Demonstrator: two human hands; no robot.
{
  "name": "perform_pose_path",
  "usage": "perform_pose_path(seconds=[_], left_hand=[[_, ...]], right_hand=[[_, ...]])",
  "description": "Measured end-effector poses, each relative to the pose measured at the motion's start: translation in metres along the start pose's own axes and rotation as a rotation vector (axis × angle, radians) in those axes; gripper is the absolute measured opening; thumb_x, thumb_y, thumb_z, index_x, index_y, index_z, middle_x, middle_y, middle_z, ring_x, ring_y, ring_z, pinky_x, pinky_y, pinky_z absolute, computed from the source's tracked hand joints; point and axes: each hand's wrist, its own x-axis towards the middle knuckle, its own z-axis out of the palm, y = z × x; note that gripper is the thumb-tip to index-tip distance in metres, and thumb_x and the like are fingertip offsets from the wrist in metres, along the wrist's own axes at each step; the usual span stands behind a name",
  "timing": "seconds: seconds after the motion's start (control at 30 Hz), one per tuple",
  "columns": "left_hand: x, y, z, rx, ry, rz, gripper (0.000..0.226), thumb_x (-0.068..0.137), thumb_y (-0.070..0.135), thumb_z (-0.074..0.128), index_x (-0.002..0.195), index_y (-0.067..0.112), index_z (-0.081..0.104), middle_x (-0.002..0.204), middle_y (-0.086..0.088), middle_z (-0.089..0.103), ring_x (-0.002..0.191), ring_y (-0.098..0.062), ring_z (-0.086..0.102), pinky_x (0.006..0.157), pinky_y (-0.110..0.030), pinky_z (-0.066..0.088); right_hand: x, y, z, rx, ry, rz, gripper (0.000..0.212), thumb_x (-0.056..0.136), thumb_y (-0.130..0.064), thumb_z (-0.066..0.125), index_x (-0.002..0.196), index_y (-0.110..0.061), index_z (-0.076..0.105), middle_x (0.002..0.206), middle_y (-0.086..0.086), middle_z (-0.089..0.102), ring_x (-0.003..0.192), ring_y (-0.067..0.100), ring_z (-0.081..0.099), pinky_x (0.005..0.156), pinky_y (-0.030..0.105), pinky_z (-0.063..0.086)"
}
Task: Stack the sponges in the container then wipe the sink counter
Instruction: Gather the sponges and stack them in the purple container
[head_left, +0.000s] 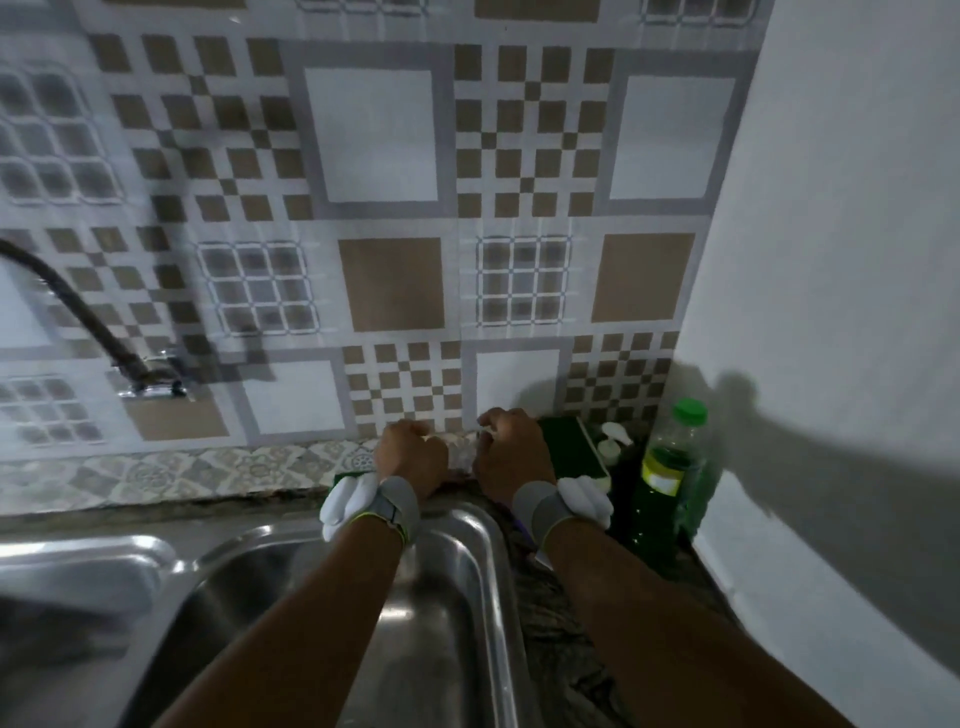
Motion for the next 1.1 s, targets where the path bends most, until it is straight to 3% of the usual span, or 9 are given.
perform_pose_path(seconds=[0.2, 0.27, 0.37, 0.5, 0.63, 0.83, 0.97, 1.03, 1.1], left_hand=[[0.03, -0.078, -0.036, 0.309, 0.091, -0.095, 0.033, 0.081, 0.019, 0.062, 0.108, 0.001, 0.071, 0.118, -0.024, 0.067, 0.113, -0.042, 0.059, 0.096, -0.043, 0.049], [0.038, -0.102, -0.035, 0.367, 0.121, -0.155, 0.043, 0.08, 0.023, 0.059, 0.116, 0.002, 0.065, 0.127, -0.026, 0.06, 0.122, -0.043, 0.051, 0.104, -0.046, 0.044], [0.046, -0.13, -0.031, 0.348, 0.107, -0.172, 0.046, 0.084, 0.03, 0.056, 0.118, 0.001, 0.066, 0.126, -0.025, 0.062, 0.119, -0.044, 0.054, 0.099, -0.044, 0.047], [0.043, -0.144, -0.026, 0.165, 0.139, -0.23, 0.056, 0.086, 0.041, 0.056, 0.123, 0.0, 0.064, 0.128, -0.026, 0.063, 0.12, -0.044, 0.056, 0.097, -0.044, 0.049], [0.03, -0.133, -0.03, -0.172, 0.122, -0.277, 0.071, 0.073, 0.05, 0.064, 0.13, 0.009, 0.057, 0.119, -0.02, 0.067, 0.108, -0.04, 0.065, 0.094, -0.048, 0.055], [0.002, -0.075, -0.043, -0.635, 0.086, -0.272, 0.045, 0.079, 0.014, 0.062, 0.124, 0.006, 0.06, 0.1, -0.018, 0.072, 0.09, -0.035, 0.071, 0.079, -0.047, 0.062], [-0.014, -0.024, -0.04, -0.705, 0.057, -0.207, 0.05, 0.074, 0.019, 0.069, 0.12, 0.002, 0.059, 0.106, -0.024, 0.07, 0.092, -0.036, 0.071, 0.081, -0.047, 0.061], [-0.024, 0.001, -0.028, -0.677, 0.046, -0.184, 0.048, 0.063, 0.027, 0.073, 0.106, 0.008, 0.065, 0.1, -0.021, 0.073, 0.09, -0.034, 0.072, 0.084, -0.052, 0.06], [-0.036, 0.026, -0.01, -0.614, -0.014, -0.149, 0.051, 0.058, 0.03, 0.072, 0.106, 0.015, 0.069, 0.101, -0.016, 0.075, 0.092, -0.031, 0.072, 0.087, -0.049, 0.06]], right_hand=[[-0.009, -0.006, 0.084, 0.085, -0.204, 0.04, 0.021, 0.094, -0.018, 0.045, 0.106, -0.007, 0.059, 0.121, 0.021, 0.059, 0.115, 0.036, 0.054, 0.09, 0.033, 0.043], [-0.01, -0.003, 0.108, 0.096, -0.234, 0.042, 0.033, 0.095, -0.019, 0.047, 0.123, -0.005, 0.056, 0.132, 0.021, 0.054, 0.125, 0.037, 0.049, 0.101, 0.036, 0.041], [-0.013, 0.002, 0.135, 0.116, -0.255, 0.06, 0.044, 0.095, -0.019, 0.049, 0.137, -0.008, 0.048, 0.143, 0.018, 0.049, 0.133, 0.036, 0.043, 0.11, 0.038, 0.036], [-0.02, 0.004, 0.149, 0.176, -0.202, 0.1, 0.043, 0.095, -0.02, 0.05, 0.136, -0.01, 0.049, 0.14, 0.017, 0.053, 0.131, 0.034, 0.045, 0.107, 0.036, 0.038], [-0.027, -0.003, 0.128, 0.25, -0.153, 0.165, 0.045, 0.093, -0.021, 0.053, 0.135, -0.008, 0.048, 0.137, 0.018, 0.055, 0.129, 0.034, 0.048, 0.106, 0.037, 0.04], [-0.027, -0.02, 0.056, 0.259, -0.176, 0.161, 0.048, 0.087, -0.028, 0.059, 0.132, -0.011, 0.053, 0.137, 0.015, 0.052, 0.126, 0.033, 0.049, 0.108, 0.04, 0.042], [-0.025, -0.029, -0.007, 0.355, -0.128, 0.097, 0.036, 0.085, -0.023, 0.066, 0.119, -0.015, 0.063, 0.123, 0.012, 0.066, 0.114, 0.028, 0.061, 0.1, 0.034, 0.049], [-0.024, -0.027, -0.034, 0.345, -0.039, 0.052, 0.033, 0.084, -0.02, 0.068, 0.116, -0.013, 0.065, 0.118, 0.011, 0.069, 0.108, 0.026, 0.063, 0.093, 0.027, 0.051], [-0.024, -0.02, -0.059, 0.309, 0.061, 0.049, 0.034, 0.084, -0.019, 0.067, 0.117, -0.014, 0.064, 0.117, 0.011, 0.069, 0.108, 0.026, 0.063, 0.092, 0.027, 0.049]])
